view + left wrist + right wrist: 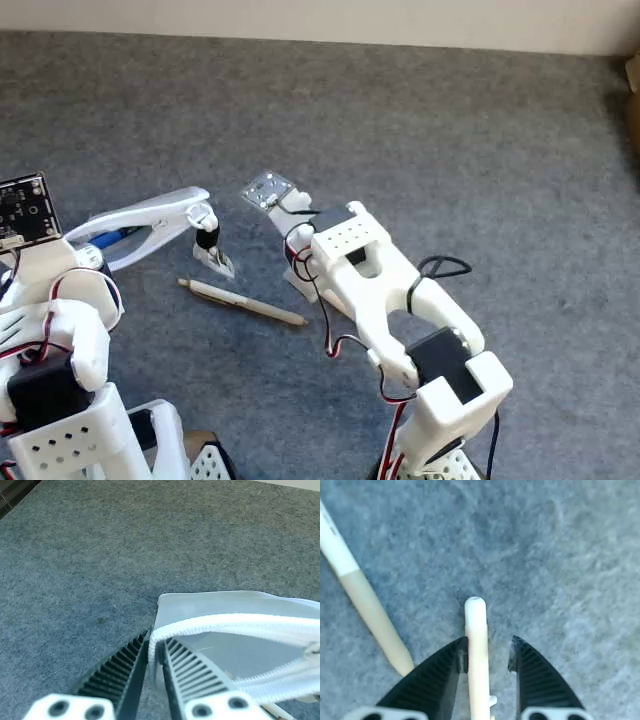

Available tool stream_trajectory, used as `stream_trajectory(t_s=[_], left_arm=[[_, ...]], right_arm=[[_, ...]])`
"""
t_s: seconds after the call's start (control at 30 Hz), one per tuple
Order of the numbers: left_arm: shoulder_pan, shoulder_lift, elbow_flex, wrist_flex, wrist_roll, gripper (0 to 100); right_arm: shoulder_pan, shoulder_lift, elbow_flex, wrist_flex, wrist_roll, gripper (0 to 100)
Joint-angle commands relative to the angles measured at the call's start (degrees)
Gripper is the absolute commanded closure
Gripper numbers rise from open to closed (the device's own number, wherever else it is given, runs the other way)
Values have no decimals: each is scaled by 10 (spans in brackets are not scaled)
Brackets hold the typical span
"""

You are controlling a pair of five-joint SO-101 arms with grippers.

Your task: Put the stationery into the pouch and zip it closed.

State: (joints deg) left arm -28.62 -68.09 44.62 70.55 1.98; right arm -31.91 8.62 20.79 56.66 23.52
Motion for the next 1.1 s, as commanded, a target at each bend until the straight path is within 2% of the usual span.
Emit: stream_trajectory(t_s=[0.0,0.2,0.47,1.07], left_arm=[[11,9,2,-7,5,992],[11,9,1,-7,5,992],[11,9,1,-7,5,992],[11,9,1,-7,7,992]], right_arm=[[-7,34,-33,-8,7,869],[-7,51,-44,16,9,997],[-7,24,-49,77,8,993],[-7,-192,44,76,6,993]])
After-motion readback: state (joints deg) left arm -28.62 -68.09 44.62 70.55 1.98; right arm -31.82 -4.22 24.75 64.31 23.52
